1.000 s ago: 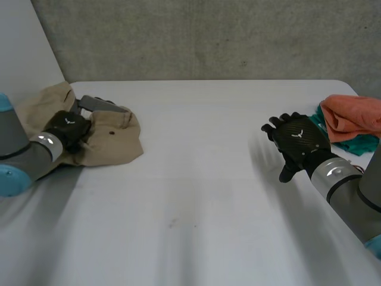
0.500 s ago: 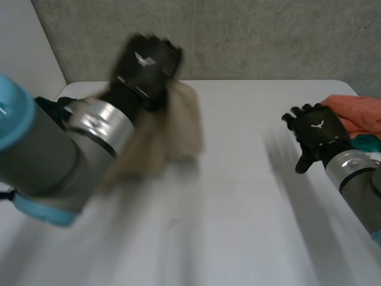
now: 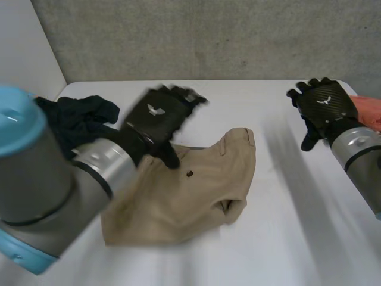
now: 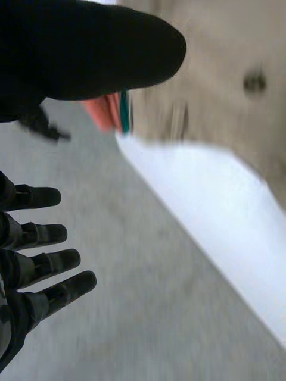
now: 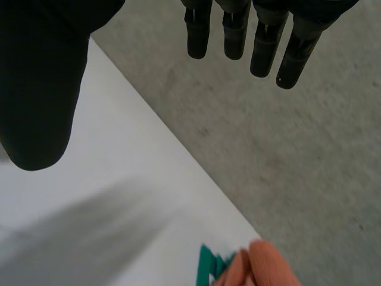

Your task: Fold the laundry.

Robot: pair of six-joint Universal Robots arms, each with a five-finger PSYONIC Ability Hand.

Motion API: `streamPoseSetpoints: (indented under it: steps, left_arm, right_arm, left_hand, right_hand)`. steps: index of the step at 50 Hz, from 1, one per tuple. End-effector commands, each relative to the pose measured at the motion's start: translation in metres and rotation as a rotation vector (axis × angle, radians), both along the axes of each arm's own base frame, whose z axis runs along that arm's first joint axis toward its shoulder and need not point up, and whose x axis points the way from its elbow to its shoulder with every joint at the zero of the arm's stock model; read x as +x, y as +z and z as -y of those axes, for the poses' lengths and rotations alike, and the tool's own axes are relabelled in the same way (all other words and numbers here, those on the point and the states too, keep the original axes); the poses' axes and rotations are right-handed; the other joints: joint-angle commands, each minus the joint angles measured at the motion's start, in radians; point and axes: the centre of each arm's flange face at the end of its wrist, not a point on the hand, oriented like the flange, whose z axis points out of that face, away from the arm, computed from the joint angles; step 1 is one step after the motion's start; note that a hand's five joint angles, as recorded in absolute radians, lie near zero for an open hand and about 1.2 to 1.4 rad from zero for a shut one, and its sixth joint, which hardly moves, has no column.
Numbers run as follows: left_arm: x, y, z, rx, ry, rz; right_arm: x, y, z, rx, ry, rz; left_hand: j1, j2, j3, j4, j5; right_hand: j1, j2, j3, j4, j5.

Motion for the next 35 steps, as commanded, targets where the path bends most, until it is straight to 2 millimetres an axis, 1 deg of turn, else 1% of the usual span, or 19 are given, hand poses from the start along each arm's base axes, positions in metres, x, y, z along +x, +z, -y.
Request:
streamPoseSetpoints:
  steps: [1,3,6,7,10,11,14,16,17,19,20,21,25,27,29,31,32,35]
  left_arm:
    - [0.043,0.019,0.017,-0.016,0.224,-0.061]
    - [0.048,0.018,0.017,-0.012,0.239,-0.056]
    - [0.058,0.008,0.015,0.032,0.266,-0.025]
    - [0.064,0.002,0.015,0.068,0.285,-0.002]
    - [0.076,-0.010,0.016,0.137,0.325,0.038]
    - [0.083,-0.017,0.016,0.181,0.351,0.060]
    - [0.093,-0.029,0.016,0.253,0.385,0.092]
    - [0.099,-0.038,0.014,0.306,0.406,0.120]
    - [0.102,-0.043,0.013,0.327,0.412,0.131]
    - [0.103,-0.048,0.014,0.345,0.417,0.140]
    - [0.103,-0.051,0.015,0.357,0.420,0.146]
    - [0.104,-0.058,0.017,0.381,0.424,0.157]
    - [0.104,-0.073,0.021,0.427,0.427,0.182]
    - [0.103,-0.077,0.024,0.434,0.428,0.185]
    - [0.102,-0.080,0.028,0.427,0.427,0.180]
    - [0.101,-0.079,0.031,0.412,0.428,0.174]
    - [0.101,-0.079,0.032,0.405,0.428,0.171]
    - [0.098,-0.075,0.036,0.377,0.427,0.157]
  right_arm:
    - [0.027,0.013,-0.016,0.037,0.152,-0.004]
    - [0.036,0.016,-0.023,0.061,0.201,-0.012]
    - [0.049,0.018,-0.029,0.076,0.253,-0.029]
    - [0.055,0.020,-0.030,0.073,0.271,-0.042]
    - [0.061,0.025,-0.031,0.060,0.297,-0.076]
    - [0.065,0.027,-0.031,0.047,0.322,-0.109]
    - [0.071,0.028,-0.035,0.028,0.388,-0.171]
    - [0.076,0.021,-0.038,0.016,0.471,-0.243]
    - [0.078,0.015,-0.039,0.010,0.513,-0.290]
    - [0.079,0.009,-0.039,0.005,0.544,-0.331]
    - [0.080,0.002,-0.038,0.003,0.562,-0.368]
    - [0.081,-0.002,-0.037,0.008,0.565,-0.383]
    - [0.081,-0.023,-0.033,0.029,0.570,-0.449]
    - [0.081,-0.031,-0.031,0.044,0.563,-0.466]
    - [0.080,-0.039,-0.028,0.058,0.548,-0.482]
    - [0.079,-0.040,-0.027,0.062,0.538,-0.487]
    - [0.076,-0.039,-0.025,0.066,0.527,-0.483]
    - [0.074,-0.041,-0.028,0.086,0.519,-0.489]
  left_hand:
    - [-0.013,-0.022,-0.028,-0.021,-0.040]
    - [-0.013,-0.022,-0.028,-0.021,-0.040]
    - [-0.007,-0.016,-0.022,-0.016,-0.034]
    - [-0.001,-0.010,-0.017,-0.010,-0.028]
    - [0.005,-0.004,-0.011,-0.004,-0.022]
    - [0.008,-0.002,-0.008,-0.001,-0.019]
    - [0.011,0.001,-0.005,0.002,-0.016]
    - [0.011,0.001,-0.005,0.002,-0.016]
    - [0.011,0.001,-0.005,0.002,-0.016]
    - [0.011,0.001,-0.005,0.002,-0.016]
    - [0.011,0.001,-0.005,0.002,-0.016]
    - [0.011,0.001,-0.005,0.002,-0.016]
    - [0.011,0.001,-0.005,0.002,-0.016]
    - [0.008,-0.001,-0.008,-0.001,-0.019]
    - [0.008,-0.001,-0.008,-0.001,-0.019]
    - [0.011,0.001,-0.005,0.002,-0.016]
    - [0.011,0.001,-0.005,0.002,-0.016]
    - [0.011,0.001,-0.005,0.002,-0.016]
  right_hand:
    - [-0.024,-0.043,-0.034,-0.054,-0.058]
    - [-0.024,-0.043,-0.034,-0.054,-0.058]
    - [-0.024,-0.043,-0.034,-0.054,-0.058]
    - [-0.024,-0.043,-0.034,-0.054,-0.058]
    - [-0.024,-0.043,-0.034,-0.054,-0.058]
    - [-0.024,-0.043,-0.034,-0.054,-0.058]
    - [-0.024,-0.043,-0.034,-0.054,-0.058]
    - [-0.024,-0.043,-0.034,-0.054,-0.058]
    - [-0.024,-0.043,-0.034,-0.054,-0.058]
    - [-0.024,-0.043,-0.034,-0.054,-0.058]
    - [-0.024,-0.043,-0.034,-0.054,-0.058]
    - [-0.024,-0.043,-0.034,-0.054,-0.058]
    - [-0.024,-0.043,-0.034,-0.054,-0.058]
    - [-0.024,-0.043,-0.034,-0.054,-0.058]
    - [0.331,0.312,0.321,0.301,0.297]
    - [0.777,0.758,0.767,0.747,0.743]
    - [1.168,1.150,1.159,1.139,1.135]
    - [1.198,1.179,1.188,1.168,1.164]
